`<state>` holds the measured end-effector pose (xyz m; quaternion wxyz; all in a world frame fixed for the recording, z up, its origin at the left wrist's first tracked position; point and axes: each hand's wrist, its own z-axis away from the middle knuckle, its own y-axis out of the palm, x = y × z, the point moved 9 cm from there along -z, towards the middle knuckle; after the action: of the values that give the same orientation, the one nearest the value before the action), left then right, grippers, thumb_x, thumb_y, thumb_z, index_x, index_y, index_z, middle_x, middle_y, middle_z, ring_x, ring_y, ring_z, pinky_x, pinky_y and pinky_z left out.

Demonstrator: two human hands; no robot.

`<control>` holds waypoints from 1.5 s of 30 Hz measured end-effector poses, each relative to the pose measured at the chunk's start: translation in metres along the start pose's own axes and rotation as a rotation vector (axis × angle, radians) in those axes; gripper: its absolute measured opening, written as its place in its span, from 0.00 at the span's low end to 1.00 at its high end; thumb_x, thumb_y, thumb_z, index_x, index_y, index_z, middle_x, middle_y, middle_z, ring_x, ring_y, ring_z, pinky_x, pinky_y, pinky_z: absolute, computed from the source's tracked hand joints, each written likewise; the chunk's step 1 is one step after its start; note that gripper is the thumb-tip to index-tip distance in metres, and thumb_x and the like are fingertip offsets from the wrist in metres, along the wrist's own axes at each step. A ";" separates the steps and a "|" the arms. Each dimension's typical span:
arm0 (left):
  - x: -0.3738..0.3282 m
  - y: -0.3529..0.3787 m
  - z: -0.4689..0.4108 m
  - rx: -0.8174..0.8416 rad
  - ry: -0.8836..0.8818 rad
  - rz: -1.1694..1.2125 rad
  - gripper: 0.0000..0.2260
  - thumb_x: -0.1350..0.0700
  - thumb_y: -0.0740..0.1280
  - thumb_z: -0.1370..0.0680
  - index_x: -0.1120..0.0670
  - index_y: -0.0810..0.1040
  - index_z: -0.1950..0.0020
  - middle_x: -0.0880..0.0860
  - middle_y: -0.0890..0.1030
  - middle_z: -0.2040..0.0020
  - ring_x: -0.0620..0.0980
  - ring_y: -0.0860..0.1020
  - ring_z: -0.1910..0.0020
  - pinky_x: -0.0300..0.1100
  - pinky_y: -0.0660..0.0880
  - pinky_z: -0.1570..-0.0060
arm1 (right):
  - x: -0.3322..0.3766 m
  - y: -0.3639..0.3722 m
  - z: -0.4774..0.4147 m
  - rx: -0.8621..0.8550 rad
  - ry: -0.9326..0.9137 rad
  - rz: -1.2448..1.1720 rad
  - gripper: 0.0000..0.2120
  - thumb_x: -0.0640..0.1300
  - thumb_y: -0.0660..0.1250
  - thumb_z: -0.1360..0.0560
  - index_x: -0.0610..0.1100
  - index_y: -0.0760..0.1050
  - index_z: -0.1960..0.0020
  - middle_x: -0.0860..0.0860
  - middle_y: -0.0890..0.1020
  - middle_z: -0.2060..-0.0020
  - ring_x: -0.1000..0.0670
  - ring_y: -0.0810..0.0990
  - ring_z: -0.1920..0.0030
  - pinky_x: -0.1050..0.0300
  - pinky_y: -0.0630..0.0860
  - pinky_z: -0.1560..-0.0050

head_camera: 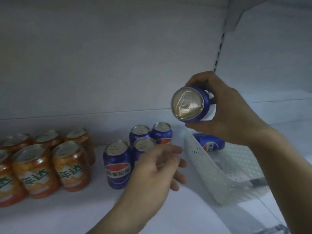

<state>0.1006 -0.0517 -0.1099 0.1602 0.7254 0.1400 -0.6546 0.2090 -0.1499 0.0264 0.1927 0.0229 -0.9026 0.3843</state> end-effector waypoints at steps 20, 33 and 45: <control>0.061 0.073 -0.086 -0.144 -0.316 0.079 0.12 0.63 0.71 0.23 0.55 0.80 0.40 0.60 0.86 0.51 0.61 0.86 0.52 0.54 0.84 0.54 | -0.160 0.056 0.065 0.592 0.393 0.356 0.27 0.39 0.78 0.36 0.55 0.75 0.41 0.55 0.78 0.48 0.49 0.78 0.47 0.50 0.79 0.45; 0.058 0.078 -0.076 -0.146 -0.374 0.189 0.10 0.65 0.69 0.22 0.56 0.81 0.42 0.61 0.86 0.52 0.60 0.85 0.52 0.55 0.82 0.49 | -0.170 0.060 0.081 0.703 0.505 0.318 0.40 0.43 0.85 0.43 0.60 0.72 0.37 0.53 0.76 0.40 0.47 0.78 0.43 0.45 0.83 0.46; 0.041 0.057 -0.057 -0.225 -0.359 0.154 0.03 0.60 0.67 0.20 0.55 0.79 0.48 0.55 0.83 0.58 0.53 0.83 0.62 0.45 0.81 0.65 | -0.117 0.025 0.043 0.481 0.375 0.301 0.28 0.46 0.80 0.29 0.59 0.71 0.35 0.56 0.76 0.40 0.52 0.77 0.40 0.56 0.75 0.41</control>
<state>0.1796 -0.0804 -0.1424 0.3119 0.5834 0.1258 -0.7392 0.2982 -0.1746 -0.0603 0.2855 -0.1367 -0.7281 0.6080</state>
